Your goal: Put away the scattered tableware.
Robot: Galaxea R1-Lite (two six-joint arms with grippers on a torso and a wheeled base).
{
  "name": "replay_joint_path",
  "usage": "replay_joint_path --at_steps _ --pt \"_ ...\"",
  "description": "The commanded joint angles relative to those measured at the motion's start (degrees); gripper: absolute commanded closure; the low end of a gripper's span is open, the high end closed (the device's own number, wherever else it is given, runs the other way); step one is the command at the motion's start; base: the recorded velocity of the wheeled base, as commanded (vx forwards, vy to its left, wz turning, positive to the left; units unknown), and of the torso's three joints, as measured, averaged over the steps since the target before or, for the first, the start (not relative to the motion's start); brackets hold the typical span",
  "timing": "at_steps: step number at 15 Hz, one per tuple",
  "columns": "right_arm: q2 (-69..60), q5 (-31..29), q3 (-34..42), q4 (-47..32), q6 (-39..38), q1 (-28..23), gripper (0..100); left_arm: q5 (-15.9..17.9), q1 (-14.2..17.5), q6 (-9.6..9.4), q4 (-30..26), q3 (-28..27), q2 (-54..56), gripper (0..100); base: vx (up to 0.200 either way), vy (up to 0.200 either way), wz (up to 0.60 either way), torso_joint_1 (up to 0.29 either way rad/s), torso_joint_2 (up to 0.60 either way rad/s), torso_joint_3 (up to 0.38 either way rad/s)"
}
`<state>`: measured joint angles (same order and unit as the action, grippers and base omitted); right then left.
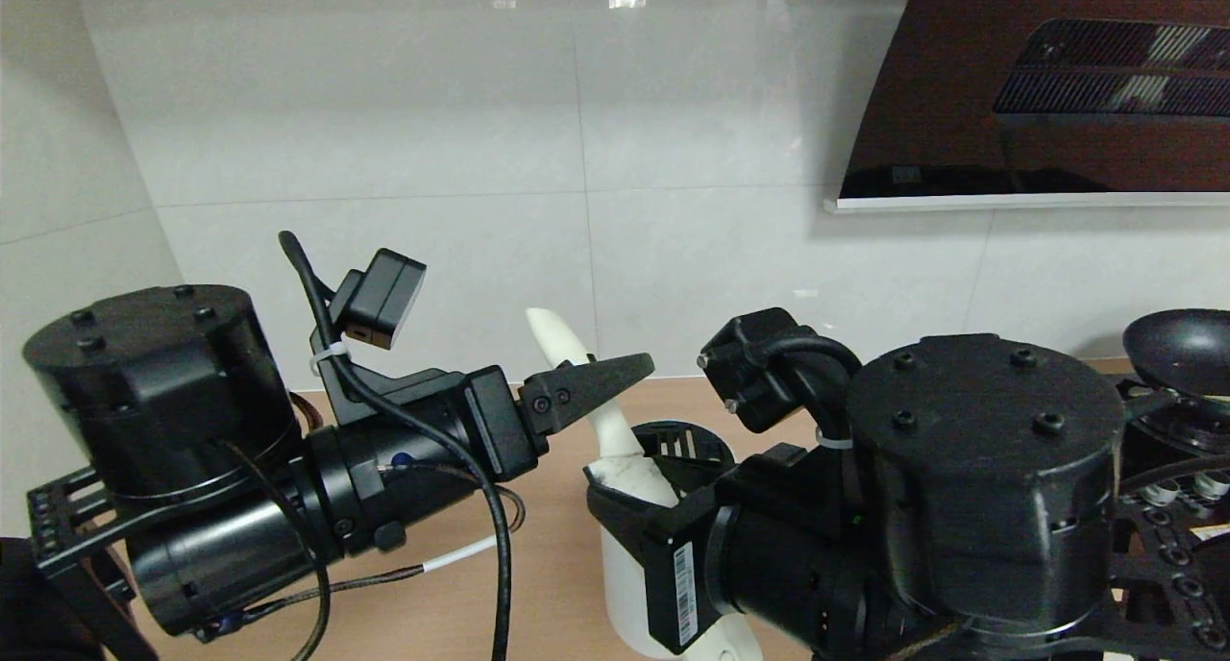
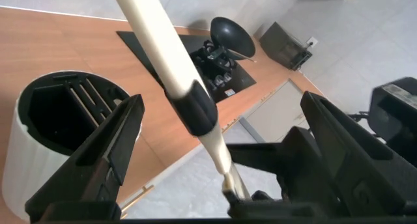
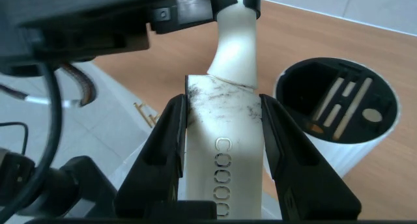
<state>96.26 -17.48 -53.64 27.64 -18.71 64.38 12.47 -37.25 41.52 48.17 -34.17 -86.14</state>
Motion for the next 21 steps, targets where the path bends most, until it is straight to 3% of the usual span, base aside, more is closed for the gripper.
replay_joint_path --at_steps 1,5,6,19,20,21 --pt "-0.19 -0.01 0.11 0.05 -0.01 0.31 100 0.01 -0.01 0.05 0.00 -0.02 0.01 0 0.000 0.000 0.00 0.000 0.00 0.000" --pt "-0.37 -0.10 0.29 0.05 0.08 1.01 100 0.01 -0.01 -0.04 0.00 0.33 0.01 0 0.000 0.000 0.00 0.000 0.00 0.000" --pt "-0.37 -0.10 0.29 0.05 -0.01 1.01 100 0.01 -0.01 -0.04 0.00 0.33 0.01 100 0.000 0.000 0.00 0.000 0.00 0.000" --pt "-0.54 -1.42 0.46 0.05 0.17 1.36 100 0.19 -0.01 0.05 0.26 0.24 0.53 100 0.000 0.000 0.00 0.000 0.00 0.000" --pt "-0.54 -1.42 0.55 -0.04 0.17 1.36 0 0.19 -0.01 0.05 0.26 0.24 0.53 100 0.000 0.000 0.00 0.000 0.00 0.000" --pt "-0.46 -1.42 0.55 0.05 0.17 1.36 0 0.19 -0.01 0.05 0.35 0.33 0.62 100 0.000 0.000 0.00 0.000 0.00 0.000"
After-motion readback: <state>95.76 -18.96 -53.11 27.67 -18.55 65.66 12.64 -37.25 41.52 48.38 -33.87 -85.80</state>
